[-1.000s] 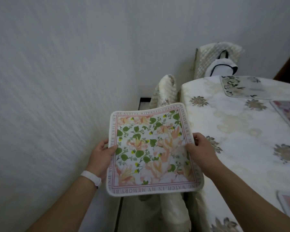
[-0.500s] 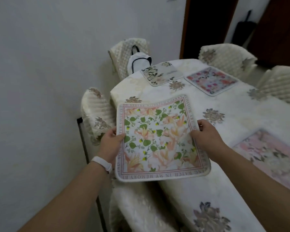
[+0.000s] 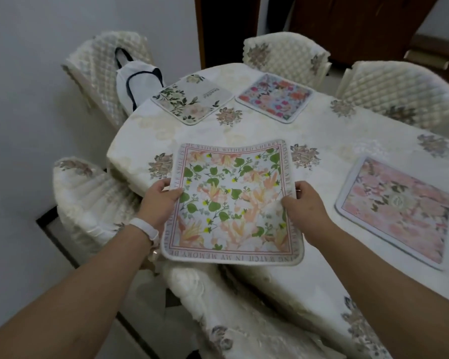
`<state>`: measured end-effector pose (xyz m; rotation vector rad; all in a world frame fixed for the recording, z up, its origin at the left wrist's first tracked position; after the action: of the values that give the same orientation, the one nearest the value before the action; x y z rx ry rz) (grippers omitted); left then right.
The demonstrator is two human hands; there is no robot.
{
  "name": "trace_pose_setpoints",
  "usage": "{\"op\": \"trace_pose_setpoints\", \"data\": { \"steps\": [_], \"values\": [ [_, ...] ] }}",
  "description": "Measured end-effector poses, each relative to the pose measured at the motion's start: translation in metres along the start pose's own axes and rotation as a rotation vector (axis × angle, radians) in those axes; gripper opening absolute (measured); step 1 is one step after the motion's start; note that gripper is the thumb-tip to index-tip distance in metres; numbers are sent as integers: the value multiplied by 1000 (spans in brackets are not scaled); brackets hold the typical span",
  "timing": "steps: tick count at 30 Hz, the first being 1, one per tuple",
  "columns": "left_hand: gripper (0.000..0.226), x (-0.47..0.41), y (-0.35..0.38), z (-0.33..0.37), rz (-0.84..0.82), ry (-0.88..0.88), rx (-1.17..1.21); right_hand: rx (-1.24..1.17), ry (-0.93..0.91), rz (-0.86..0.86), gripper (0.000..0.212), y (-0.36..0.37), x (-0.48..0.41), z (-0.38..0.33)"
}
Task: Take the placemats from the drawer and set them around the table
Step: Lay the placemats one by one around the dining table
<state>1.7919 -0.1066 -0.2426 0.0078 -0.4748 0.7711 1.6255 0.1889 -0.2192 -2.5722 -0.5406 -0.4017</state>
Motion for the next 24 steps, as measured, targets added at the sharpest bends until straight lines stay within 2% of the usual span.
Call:
{"op": "trace_pose_setpoints", "data": {
  "steps": [10, 17, 24],
  "values": [
    [12, -36, 0, 28, -134, 76, -80, -41, 4, 177, 14, 2, 34, -23],
    [18, -35, -12, 32, -85, 122, -85, -76, -30, 151, 12, 10, 34, -36],
    [22, -84, -38, 34, -117, 147, -116, -125, 62, 180, 14, 54, 11, -26]
  ]
}}
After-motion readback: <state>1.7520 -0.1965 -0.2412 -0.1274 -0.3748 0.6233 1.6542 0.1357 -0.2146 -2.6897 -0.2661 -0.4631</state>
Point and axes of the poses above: each hand's wrist, its own x-axis away from the middle knuckle, its own y-axis out of the palm, z = x × y, the point moved 9 cm from there along -x, towards the middle knuckle, and after that the axes turned 1 degree about -z, right-handed, at the moved point
